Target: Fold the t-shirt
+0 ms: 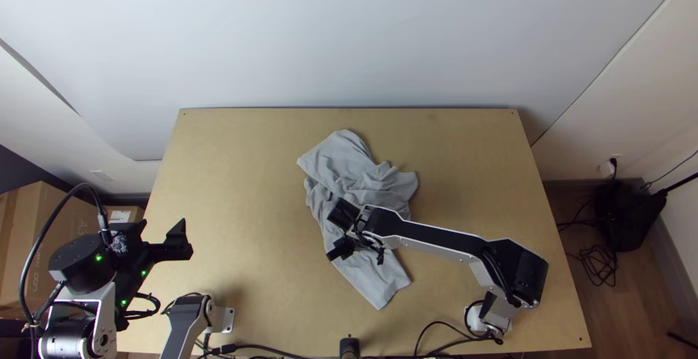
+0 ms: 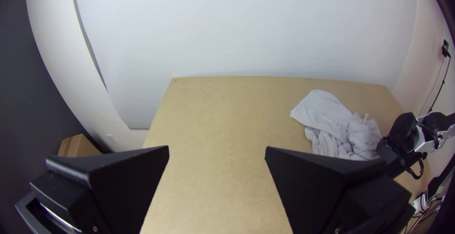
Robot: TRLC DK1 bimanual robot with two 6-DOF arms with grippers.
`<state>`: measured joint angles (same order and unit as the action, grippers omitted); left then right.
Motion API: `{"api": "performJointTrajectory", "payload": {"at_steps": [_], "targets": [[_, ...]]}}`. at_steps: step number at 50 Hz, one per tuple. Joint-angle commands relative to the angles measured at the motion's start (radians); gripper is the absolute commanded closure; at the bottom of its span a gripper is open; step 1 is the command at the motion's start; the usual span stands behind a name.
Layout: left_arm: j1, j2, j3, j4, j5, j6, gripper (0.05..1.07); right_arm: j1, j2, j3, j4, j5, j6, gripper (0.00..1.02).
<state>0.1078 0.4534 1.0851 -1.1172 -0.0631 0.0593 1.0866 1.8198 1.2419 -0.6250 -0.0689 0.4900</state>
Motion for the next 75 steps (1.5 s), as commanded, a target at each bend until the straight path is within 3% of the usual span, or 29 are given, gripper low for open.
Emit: {"api": "performJointTrajectory", "payload": {"at_steps": [1,3,6,12,19,29,39,49,61,75], "targets": [[0.001,0.013,0.029,-0.004,0.008,-0.016,0.1,0.009,0.021,-0.03,0.011,-0.008,-0.004,0.68],[0.001,0.014,0.03,-0.004,0.008,-0.016,0.1,0.01,0.019,-0.033,0.011,-0.008,-0.005,0.62],[0.001,0.014,0.03,-0.004,0.008,-0.016,0.1,0.01,0.015,-0.032,0.011,-0.006,-0.01,0.66],[0.001,0.011,0.025,-0.004,0.009,-0.016,0.1,0.006,-0.017,-0.035,0.018,0.003,-0.007,1.0],[-0.002,0.016,0.027,-0.004,0.008,-0.016,0.1,-0.004,-0.086,-0.053,0.021,0.003,-0.004,1.0],[-0.007,0.042,0.036,0.013,0.009,-0.009,0.1,-0.09,-0.231,-0.058,0.053,0.003,-0.008,1.0],[-0.014,0.071,0.036,0.043,0.032,-0.033,0.1,-0.192,-0.412,-0.104,0.309,0.011,-0.039,1.0],[-0.057,0.076,0.006,0.043,0.141,-0.05,0.1,-0.347,-0.45,-0.042,0.473,0.087,-0.057,1.0],[-0.109,0.1,-0.08,0.069,0.154,0.005,0.1,-0.537,-0.508,-0.01,0.536,0.127,-0.018,1.0],[-0.319,0.139,-0.231,0.298,0.152,0.03,0.1,-0.685,-0.656,-0.117,0.538,0.136,0.012,1.0]]}}
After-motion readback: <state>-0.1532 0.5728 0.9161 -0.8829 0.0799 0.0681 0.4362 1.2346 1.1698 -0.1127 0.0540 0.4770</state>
